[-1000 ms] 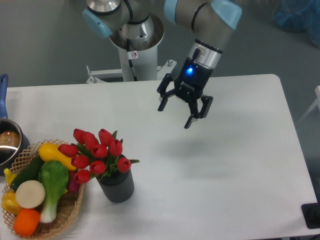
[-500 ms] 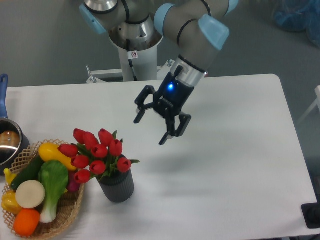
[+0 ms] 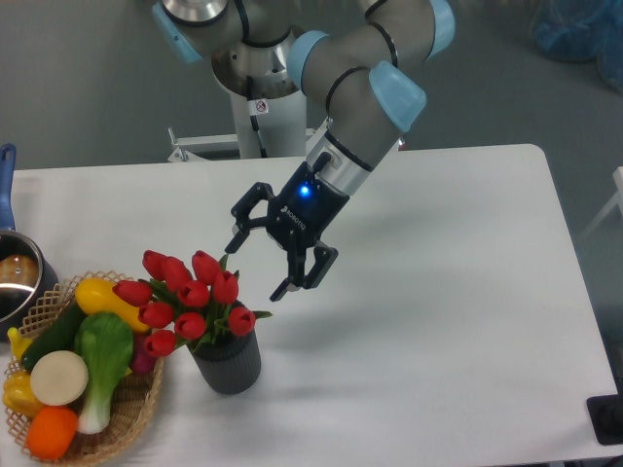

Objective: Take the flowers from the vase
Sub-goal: 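Lower the gripper around the tulip stems above the vase rim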

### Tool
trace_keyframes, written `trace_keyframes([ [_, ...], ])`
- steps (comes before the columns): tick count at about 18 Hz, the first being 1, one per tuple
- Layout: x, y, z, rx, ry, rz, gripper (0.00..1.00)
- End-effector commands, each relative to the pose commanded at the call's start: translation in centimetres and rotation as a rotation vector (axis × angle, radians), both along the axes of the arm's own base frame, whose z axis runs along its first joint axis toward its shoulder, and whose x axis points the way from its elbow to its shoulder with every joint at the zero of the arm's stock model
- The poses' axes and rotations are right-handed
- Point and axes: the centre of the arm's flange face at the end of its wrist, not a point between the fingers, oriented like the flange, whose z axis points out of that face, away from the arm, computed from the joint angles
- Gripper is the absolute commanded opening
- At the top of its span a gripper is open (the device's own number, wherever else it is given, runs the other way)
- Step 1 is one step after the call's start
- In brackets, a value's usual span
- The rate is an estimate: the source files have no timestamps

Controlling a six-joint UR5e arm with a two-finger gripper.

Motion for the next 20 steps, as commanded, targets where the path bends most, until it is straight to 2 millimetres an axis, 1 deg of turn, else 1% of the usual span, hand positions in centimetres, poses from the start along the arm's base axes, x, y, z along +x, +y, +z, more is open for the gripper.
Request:
trace_keyframes([
  [4, -0.6, 2.4, -0.9, -0.007, -0.016, -0.021, 1.0],
  [5, -1.0, 2.7, -0.8, -0.007, -0.016, -0.017, 1.0],
  [6, -0.9, 3.3, -0.8, -0.001, -0.021, -0.025, 1.0],
  [9, -0.8, 3.8, -1.1, 0.017, -0.043, -0.035, 1.0],
  [16, 0.0, 4.7, -2.0, 0.039, -0.119, -0.046, 0.99],
  [17, 0.1, 4.7, -2.0, 0.049, -0.13, -0.049, 0.93],
  [18, 0.2, 4.7, -2.1, 0.058, -0.143, -0.051, 0.9],
  [19, 0.3, 4.7, -2.2, 0.072, -0.163, -0.055, 0.82],
  [20, 0.4, 4.7, -2.2, 0.089, -0.182, -0.058, 0.7],
])
